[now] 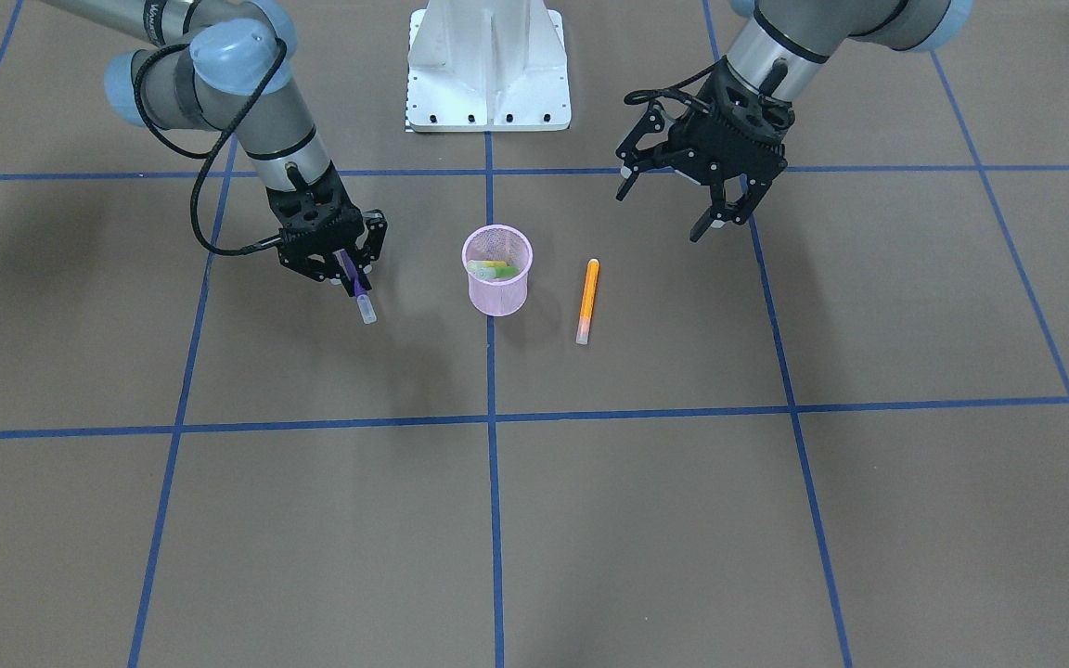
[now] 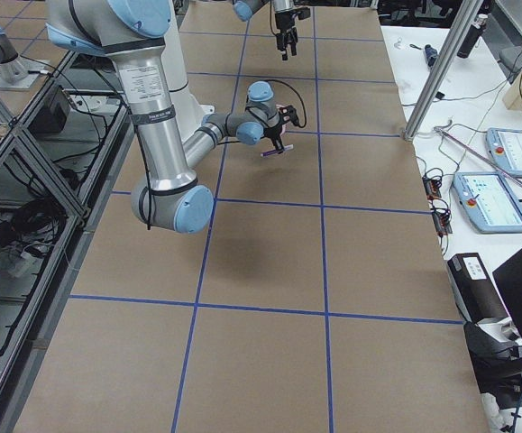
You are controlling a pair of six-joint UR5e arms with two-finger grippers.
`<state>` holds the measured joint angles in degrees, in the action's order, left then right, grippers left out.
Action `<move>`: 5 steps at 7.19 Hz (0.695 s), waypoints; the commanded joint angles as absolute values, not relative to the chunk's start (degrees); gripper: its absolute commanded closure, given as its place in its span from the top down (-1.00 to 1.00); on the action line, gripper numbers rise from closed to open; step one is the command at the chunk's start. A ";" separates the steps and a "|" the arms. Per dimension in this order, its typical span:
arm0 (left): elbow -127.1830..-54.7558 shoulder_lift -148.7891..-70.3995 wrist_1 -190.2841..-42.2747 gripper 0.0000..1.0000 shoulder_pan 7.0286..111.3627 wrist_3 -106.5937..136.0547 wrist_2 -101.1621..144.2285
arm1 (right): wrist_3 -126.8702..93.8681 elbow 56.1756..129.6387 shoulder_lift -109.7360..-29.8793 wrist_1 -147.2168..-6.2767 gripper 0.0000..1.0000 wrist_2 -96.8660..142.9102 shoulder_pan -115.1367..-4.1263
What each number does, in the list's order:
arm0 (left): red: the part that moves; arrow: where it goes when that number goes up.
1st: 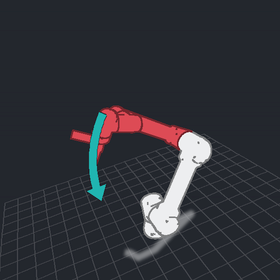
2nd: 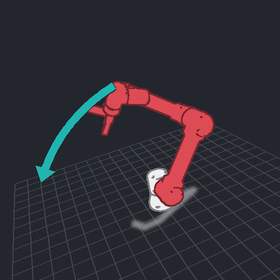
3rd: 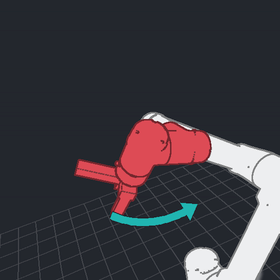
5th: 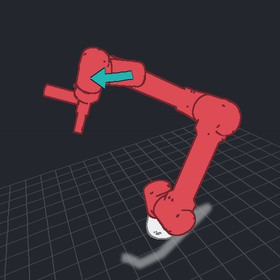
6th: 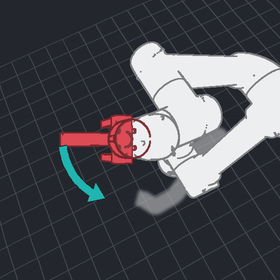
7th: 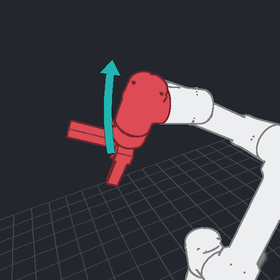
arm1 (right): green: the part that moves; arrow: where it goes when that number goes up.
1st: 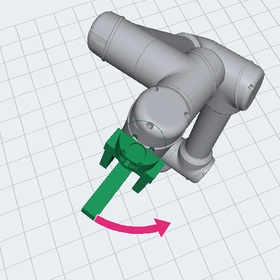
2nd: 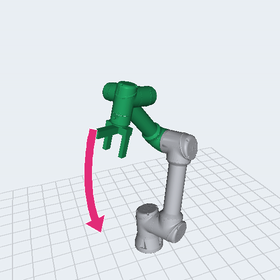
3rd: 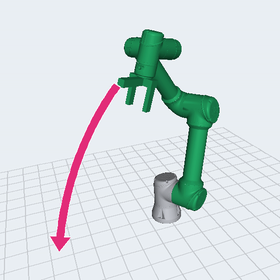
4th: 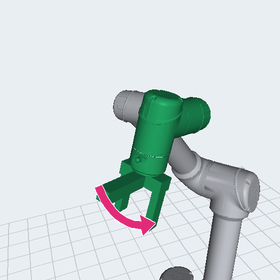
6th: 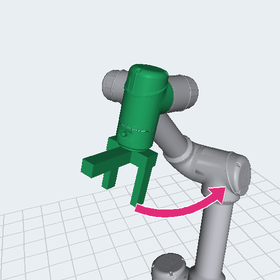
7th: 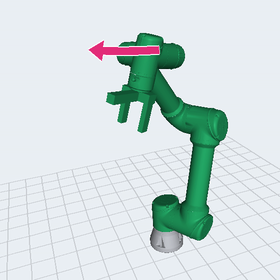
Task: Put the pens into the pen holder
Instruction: 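Lift the purple marker and carry it above the cup with the right gripper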
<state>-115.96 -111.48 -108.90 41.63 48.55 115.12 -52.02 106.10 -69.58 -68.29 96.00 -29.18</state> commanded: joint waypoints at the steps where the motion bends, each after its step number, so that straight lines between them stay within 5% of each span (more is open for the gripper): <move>1: -115.58 -111.36 -108.81 1.00 41.57 48.17 115.14 | -52.03 108.02 -69.17 -57.39 -1.00 88.36 -28.92; 5: -113.47 -111.80 -108.81 1.00 41.48 47.81 115.22 | -52.91 106.97 -65.66 -42.40 -1.00 62.11 -15.25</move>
